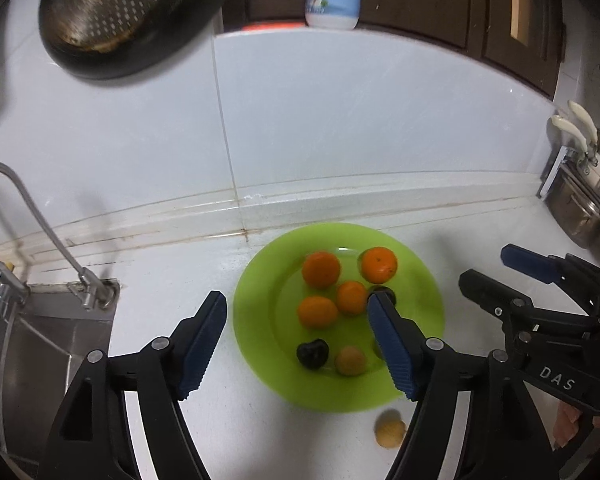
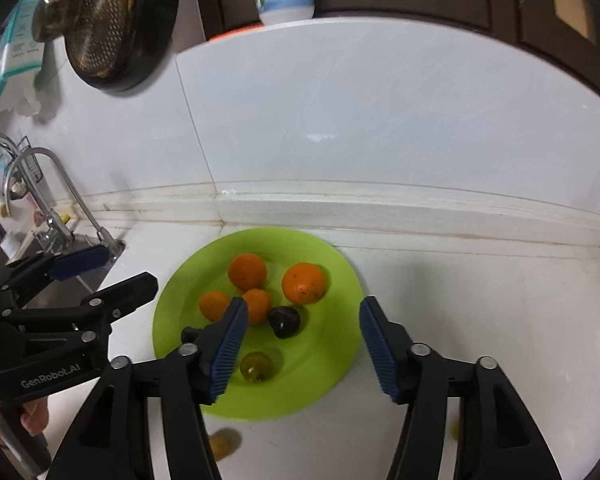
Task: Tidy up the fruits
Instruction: 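Move the left gripper toward the brown kiwi while the right gripper approaches the green plum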
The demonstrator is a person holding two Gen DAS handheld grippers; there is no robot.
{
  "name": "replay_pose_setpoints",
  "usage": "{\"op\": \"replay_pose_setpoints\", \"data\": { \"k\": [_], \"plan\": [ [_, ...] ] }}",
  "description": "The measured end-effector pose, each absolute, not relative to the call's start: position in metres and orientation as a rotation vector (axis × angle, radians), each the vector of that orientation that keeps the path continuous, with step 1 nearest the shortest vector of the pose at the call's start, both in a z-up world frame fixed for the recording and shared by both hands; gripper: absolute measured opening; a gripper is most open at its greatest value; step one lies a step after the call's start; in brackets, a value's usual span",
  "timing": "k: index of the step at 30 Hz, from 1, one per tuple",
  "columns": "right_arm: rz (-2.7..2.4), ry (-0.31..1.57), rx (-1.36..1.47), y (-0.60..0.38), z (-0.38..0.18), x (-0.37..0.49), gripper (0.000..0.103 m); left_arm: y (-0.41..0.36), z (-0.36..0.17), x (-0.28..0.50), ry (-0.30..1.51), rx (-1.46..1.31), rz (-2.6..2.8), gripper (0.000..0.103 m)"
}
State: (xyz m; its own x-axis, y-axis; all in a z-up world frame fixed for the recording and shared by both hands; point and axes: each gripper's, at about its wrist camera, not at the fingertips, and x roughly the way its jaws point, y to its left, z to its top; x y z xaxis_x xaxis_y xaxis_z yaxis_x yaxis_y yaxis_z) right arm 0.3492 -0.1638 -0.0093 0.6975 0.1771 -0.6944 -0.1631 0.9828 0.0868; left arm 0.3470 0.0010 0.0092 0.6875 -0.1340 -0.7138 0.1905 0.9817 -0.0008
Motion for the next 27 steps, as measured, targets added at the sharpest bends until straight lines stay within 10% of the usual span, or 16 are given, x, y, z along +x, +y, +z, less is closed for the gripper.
{"op": "replay_pose_setpoints", "data": {
  "k": [27],
  "plan": [
    [-0.075,0.789,0.082,-0.25,-0.033,0.283,0.065,-0.042,-0.024,0.265,0.838,0.055,-0.1,0.08]
  ]
}}
